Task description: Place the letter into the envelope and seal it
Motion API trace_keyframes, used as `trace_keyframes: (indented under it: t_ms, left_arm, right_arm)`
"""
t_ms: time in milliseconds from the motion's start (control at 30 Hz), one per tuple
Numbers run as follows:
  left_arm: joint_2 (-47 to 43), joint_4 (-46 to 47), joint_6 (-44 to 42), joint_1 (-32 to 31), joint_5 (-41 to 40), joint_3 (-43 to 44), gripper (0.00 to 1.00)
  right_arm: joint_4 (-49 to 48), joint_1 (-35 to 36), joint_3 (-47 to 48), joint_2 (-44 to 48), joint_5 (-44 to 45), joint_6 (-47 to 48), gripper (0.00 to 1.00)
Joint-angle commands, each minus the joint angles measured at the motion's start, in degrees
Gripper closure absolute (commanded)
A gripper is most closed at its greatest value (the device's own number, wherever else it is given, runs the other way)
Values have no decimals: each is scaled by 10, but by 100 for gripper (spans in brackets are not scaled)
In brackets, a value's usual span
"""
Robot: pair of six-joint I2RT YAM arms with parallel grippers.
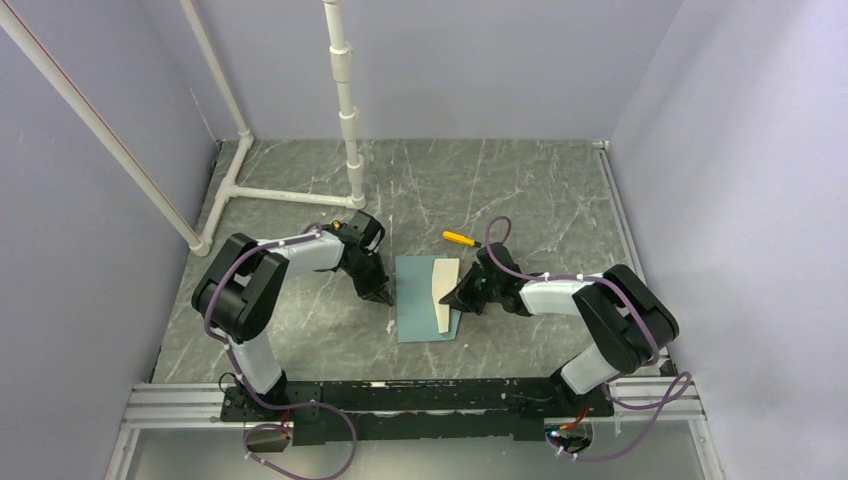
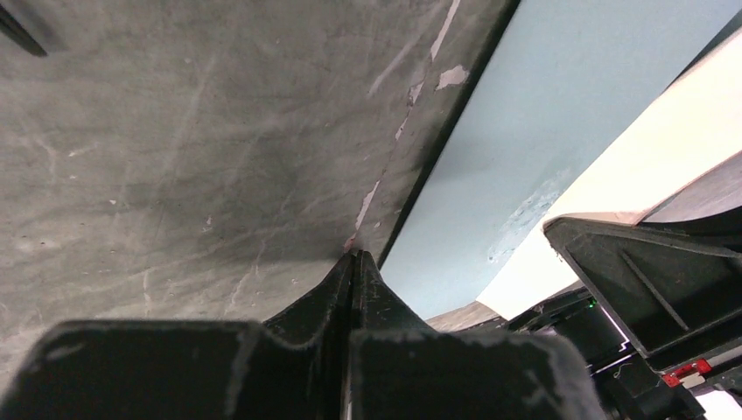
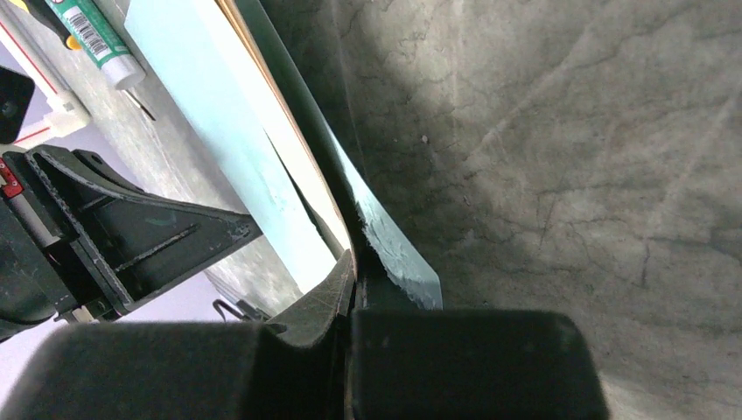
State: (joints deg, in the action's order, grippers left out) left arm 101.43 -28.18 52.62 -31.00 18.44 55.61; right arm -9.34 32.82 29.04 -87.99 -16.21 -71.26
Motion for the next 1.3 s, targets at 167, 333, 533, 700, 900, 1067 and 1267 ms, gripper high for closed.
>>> trace_keyframes:
  t_ms: [167,333,533,700,900,1067,1267]
  left_arm:
    - [-16,29,-23,-11,-152,-43,83]
    - [-92,118,-29,-11,-102,-76,76]
    - [-74,185,-50,-11,-53,-82,68]
    - [-27,212,-41,-12,-16,-76,64]
    - [23,61,-23,-12,-94,-19,82]
    - [77,-42,2,-11,-137,16,96]
    - [97,-57,5,-12,-149,22,97]
  right_arm:
    - [30,0,6,-16,14,46,100]
    - [32,-1,0,-12,5,69,100]
    - [19,-2,4,-27,-18,88,100]
    - [13,-4,0,-29,-30,93,100]
    - [18,-6,1,-37,-45,88,100]
    - [26,-23,-23,-38,-48,50,100]
    - [22,-33,-40,-40,-56,20,100]
